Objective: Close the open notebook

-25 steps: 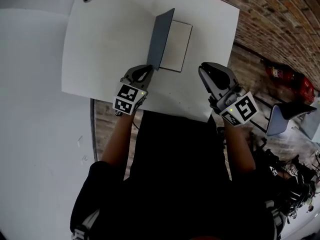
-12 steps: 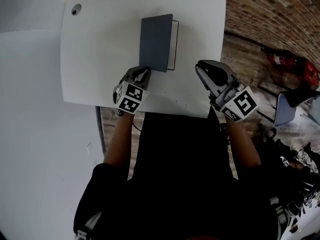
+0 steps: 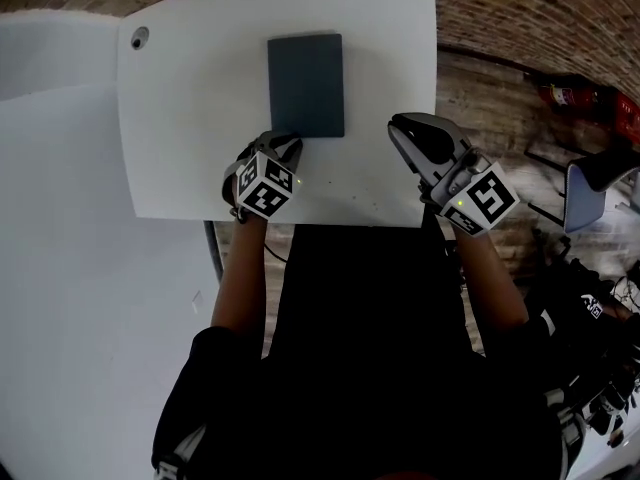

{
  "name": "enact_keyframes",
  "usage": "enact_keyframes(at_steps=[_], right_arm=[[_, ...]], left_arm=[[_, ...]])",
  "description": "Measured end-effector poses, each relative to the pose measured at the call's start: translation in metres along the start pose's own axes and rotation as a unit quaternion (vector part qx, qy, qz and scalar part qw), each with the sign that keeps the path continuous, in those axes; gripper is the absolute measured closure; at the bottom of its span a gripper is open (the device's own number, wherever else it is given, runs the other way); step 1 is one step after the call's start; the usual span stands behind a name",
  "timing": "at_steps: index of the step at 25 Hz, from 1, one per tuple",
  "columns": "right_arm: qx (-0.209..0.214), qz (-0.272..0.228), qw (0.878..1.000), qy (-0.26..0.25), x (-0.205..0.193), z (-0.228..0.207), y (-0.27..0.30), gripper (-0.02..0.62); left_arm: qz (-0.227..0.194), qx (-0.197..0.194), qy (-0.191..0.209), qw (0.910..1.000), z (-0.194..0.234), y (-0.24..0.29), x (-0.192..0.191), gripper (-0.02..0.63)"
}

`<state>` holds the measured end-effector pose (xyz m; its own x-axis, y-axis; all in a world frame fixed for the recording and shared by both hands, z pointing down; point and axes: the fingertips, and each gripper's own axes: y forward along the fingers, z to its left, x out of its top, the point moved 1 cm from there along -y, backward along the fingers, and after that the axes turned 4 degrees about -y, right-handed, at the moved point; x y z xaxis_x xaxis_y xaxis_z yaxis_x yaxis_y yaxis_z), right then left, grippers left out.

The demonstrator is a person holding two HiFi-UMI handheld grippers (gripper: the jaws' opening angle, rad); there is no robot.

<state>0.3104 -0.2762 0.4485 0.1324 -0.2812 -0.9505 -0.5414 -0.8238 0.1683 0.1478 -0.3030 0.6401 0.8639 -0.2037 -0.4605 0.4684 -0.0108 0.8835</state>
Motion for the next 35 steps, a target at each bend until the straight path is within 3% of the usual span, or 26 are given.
enact_keyframes(at_steps=[5, 12, 16, 24, 29, 32, 35], right_arm=[[-0.009, -0.003, 1.000, 0.002, -0.002, 0.001, -0.004, 0.563], [-0.008, -0.024, 0.999, -0.026, 0.017, 0.013, 0.012, 0.574], [-0.010, -0.043, 0.997, -0.061, 0.043, 0.033, 0.024, 0.577], [-0.004, -0.071, 0.987, -0.145, 0.111, 0.070, 0.010, 0.589], [0.018, -0.103, 0.970, -0.221, 0.141, 0.103, -0.029, 0.590], [0.031, -0.127, 0.967, -0.219, 0.143, 0.115, -0.061, 0.591], [0.039, -0.126, 0.976, -0.174, 0.125, 0.120, -0.094, 0.591]], left_arm=[[-0.023, -0.026, -0.004, 0.9994, -0.004, -0.006, 0.002, 0.549], [-0.124, -0.015, -0.022, 0.9919, 0.011, -0.044, 0.027, 0.551], [-0.214, -0.038, -0.072, 0.9734, 0.021, -0.087, 0.039, 0.566], [-0.302, -0.008, -0.048, 0.9522, 0.032, -0.169, 0.056, 0.589], [-0.361, 0.024, -0.033, 0.9317, 0.006, -0.224, 0.075, 0.589], [-0.404, 0.037, -0.023, 0.9139, -0.026, -0.252, 0.086, 0.589], [-0.445, 0.034, -0.024, 0.8944, -0.075, -0.274, 0.091, 0.589]])
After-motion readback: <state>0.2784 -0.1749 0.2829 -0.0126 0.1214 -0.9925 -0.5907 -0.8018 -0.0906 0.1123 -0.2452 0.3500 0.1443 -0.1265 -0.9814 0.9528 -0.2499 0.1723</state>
